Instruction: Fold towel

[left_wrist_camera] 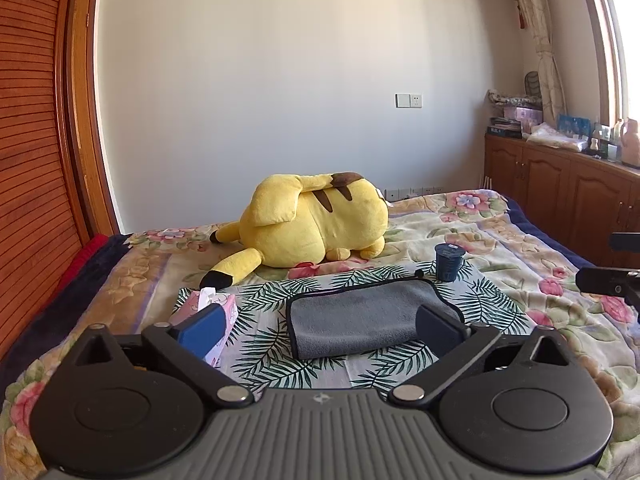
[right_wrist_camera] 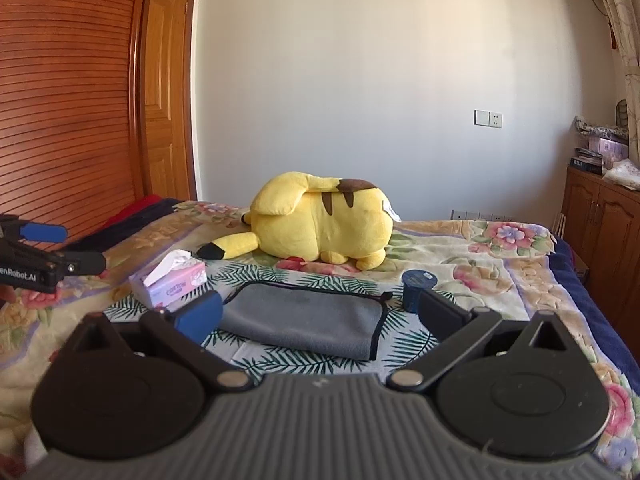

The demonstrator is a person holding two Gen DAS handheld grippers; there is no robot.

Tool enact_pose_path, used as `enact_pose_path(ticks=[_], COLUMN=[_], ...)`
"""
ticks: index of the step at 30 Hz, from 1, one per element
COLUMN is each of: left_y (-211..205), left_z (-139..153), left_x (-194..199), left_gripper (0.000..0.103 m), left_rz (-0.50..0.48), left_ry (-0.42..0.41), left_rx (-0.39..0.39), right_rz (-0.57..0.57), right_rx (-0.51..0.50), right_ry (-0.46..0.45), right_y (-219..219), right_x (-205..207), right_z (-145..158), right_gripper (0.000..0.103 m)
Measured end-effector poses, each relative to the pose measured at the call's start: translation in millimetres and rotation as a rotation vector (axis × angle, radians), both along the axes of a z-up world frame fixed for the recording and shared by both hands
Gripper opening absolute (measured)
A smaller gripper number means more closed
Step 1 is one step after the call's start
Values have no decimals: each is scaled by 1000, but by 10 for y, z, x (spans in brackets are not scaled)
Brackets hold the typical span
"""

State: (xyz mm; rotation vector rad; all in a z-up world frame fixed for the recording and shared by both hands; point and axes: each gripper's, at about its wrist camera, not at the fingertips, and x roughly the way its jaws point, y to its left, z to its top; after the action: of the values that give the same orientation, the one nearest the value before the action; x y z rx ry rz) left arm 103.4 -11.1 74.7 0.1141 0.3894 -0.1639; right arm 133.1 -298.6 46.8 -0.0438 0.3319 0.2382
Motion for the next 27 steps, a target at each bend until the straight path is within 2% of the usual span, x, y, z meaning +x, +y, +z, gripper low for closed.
enact_pose_path(ticks=[11, 19, 27], left_y=[-15, -33, -103], left_z=[-140, -259, -440], left_x=[-241, -501, -733], left_gripper=[87, 87, 87], left_rz=[13, 47, 30], left_ry=[20, 16, 34], left_rx=[-1, -12, -10], right_rz=[-6, -9, -9], right_rx=[-10, 18, 46], right_ry=[14, 26, 46], right_y=[81, 93, 139], right_x=[-199, -392, -585], right_z=[-121, -198, -324], right_gripper=[103, 103, 103])
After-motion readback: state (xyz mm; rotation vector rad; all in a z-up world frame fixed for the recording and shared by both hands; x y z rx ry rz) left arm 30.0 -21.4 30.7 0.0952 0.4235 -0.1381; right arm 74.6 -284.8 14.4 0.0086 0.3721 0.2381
